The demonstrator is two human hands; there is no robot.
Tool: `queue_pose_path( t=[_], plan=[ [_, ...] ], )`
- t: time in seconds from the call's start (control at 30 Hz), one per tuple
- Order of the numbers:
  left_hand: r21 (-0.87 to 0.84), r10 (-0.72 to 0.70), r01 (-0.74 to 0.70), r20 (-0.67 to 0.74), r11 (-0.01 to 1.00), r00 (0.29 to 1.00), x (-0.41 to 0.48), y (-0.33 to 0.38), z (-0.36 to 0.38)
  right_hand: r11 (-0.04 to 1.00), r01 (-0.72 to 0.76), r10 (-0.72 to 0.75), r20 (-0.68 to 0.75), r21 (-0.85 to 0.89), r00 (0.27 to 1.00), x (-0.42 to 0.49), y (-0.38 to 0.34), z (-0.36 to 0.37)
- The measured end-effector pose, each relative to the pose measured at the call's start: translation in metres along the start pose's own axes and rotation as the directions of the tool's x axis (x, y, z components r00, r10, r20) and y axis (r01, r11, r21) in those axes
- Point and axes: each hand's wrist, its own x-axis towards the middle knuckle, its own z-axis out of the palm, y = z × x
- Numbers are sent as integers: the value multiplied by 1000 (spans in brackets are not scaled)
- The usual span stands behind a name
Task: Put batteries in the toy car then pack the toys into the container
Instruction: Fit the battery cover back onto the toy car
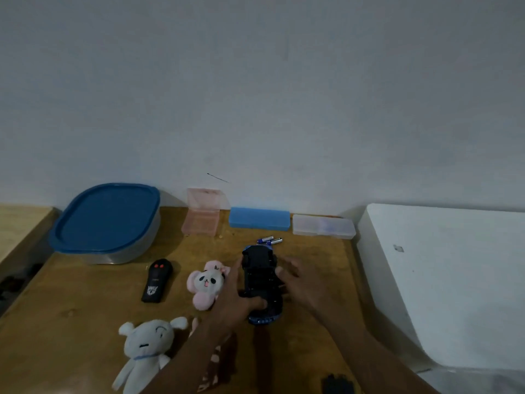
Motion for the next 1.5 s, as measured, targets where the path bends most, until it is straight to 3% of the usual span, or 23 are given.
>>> queue_pose_path(
  t=[0.07,0.13,0.2,0.37,0.57,0.73,0.93,1.07,1.17,1.5],
  plan=[
    [-1,-38,38,-29,999,999,9,-2,-1,960,63,-79,-47,-274,996,18,-3,-8],
    [2,-66,67,-71,998,995,17,0,-1,796,178,-238,-29,-578,971,37,-3,-14],
    [0,-87,87,-100,996,991,27,4,-2,654,268,-321,62,-707,945,56,-3,-14],
    [-8,-102,103,-175,995,979,56,7,-11,565,338,-343,159,-753,926,98,-6,-3],
    [-64,-125,114,-205,991,971,75,7,-19,317,401,-300,310,-860,902,132,6,18],
    [-42,-126,120,-188,992,974,93,5,-18,200,427,-269,370,-882,889,143,5,19],
    [-53,-96,87,-192,995,977,111,8,-15,357,453,-244,387,-817,889,156,2,19],
    [-71,-121,110,-181,991,976,118,7,-13,567,437,-246,362,-699,899,151,-6,12],
    [-56,-134,126,-182,990,974,118,6,-11,642,407,-221,352,-649,910,151,-4,10],
    [-62,-125,116,-174,991,977,112,7,-6,559,424,-288,313,-712,905,166,18,16]
  ],
)
